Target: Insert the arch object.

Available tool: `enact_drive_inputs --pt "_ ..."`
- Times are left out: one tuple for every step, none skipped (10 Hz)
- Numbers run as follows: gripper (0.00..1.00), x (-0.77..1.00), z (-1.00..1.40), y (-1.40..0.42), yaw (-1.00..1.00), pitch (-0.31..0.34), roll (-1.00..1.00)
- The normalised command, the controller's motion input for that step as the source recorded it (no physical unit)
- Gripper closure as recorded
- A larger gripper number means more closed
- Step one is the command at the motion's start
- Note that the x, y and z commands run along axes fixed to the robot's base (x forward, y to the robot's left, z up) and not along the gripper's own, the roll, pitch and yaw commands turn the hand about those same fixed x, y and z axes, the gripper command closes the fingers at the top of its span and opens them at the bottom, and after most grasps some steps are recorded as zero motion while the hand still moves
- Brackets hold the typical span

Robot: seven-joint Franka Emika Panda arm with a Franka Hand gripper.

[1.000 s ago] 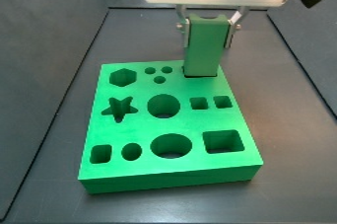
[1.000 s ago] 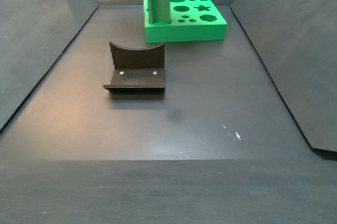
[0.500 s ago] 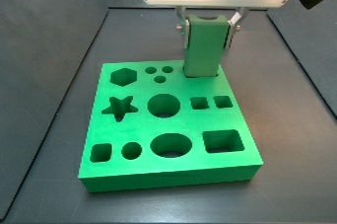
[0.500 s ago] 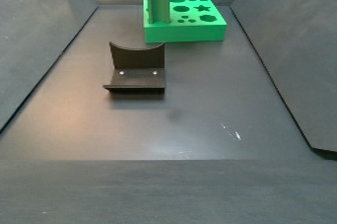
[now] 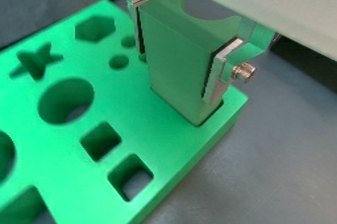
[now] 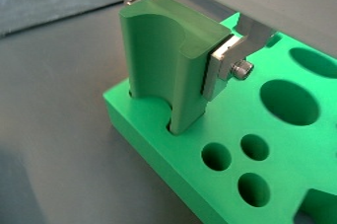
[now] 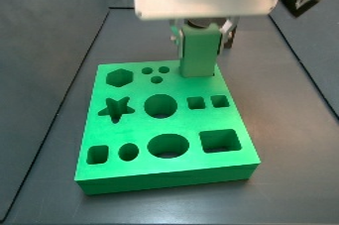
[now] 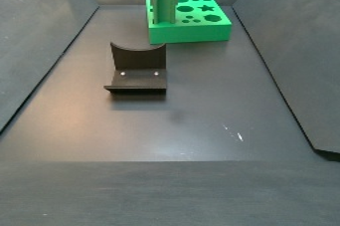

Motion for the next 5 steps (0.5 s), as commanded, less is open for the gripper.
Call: enact_drive_inputs --pt "1.00 -0.06 -1.00 0.00 0.05 -0.080 0.10" --pt "1.00 -0.15 -0.92 0.00 -0.09 -0.059 0.08" --pt "1.00 0.06 -0.49 0.05 0.00 0.000 0.02" --pt "1.00 0.00 0.00 -0.02 0.00 0.001 0.02" --pt "1.00 0.00 0.00 0.00 0.00 0.000 0.00"
